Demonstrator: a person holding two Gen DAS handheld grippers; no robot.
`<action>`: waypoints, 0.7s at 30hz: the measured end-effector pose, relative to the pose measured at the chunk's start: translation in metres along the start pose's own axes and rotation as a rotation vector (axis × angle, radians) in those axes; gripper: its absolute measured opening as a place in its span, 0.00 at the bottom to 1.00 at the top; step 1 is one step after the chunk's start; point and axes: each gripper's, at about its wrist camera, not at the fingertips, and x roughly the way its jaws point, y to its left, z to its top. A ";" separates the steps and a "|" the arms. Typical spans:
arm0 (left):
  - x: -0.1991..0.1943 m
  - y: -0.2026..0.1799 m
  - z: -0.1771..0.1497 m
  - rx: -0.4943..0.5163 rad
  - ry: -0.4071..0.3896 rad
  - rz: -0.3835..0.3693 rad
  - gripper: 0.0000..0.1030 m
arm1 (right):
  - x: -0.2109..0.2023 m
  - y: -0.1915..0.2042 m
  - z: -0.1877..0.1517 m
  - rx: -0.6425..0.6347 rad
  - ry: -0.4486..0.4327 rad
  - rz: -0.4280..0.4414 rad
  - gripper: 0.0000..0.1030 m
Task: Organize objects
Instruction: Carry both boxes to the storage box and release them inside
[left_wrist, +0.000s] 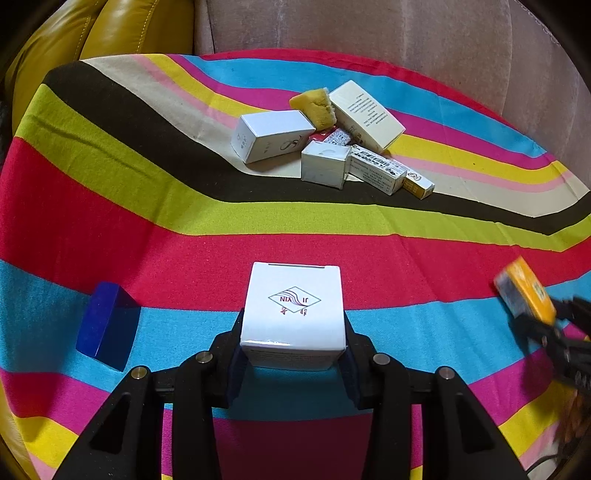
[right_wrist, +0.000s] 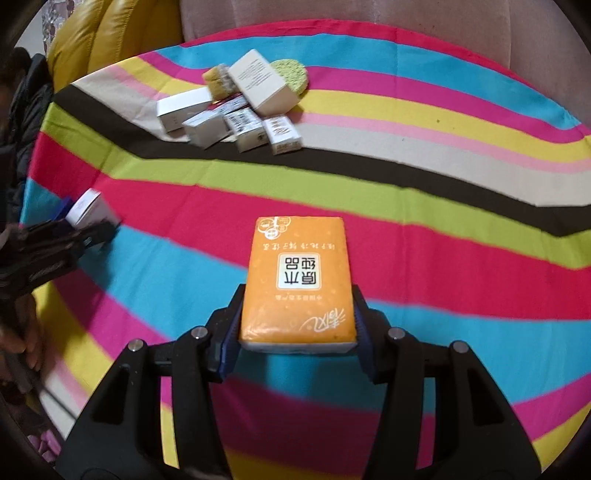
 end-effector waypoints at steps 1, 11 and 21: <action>0.000 0.000 0.000 -0.001 0.000 -0.002 0.43 | -0.004 0.003 -0.004 -0.001 0.002 0.006 0.54; -0.002 0.015 0.002 -0.073 -0.013 -0.081 0.42 | -0.036 0.028 -0.041 -0.025 -0.002 0.042 0.54; -0.043 0.001 -0.032 -0.059 -0.023 -0.162 0.42 | -0.060 0.032 -0.061 -0.013 -0.027 0.058 0.54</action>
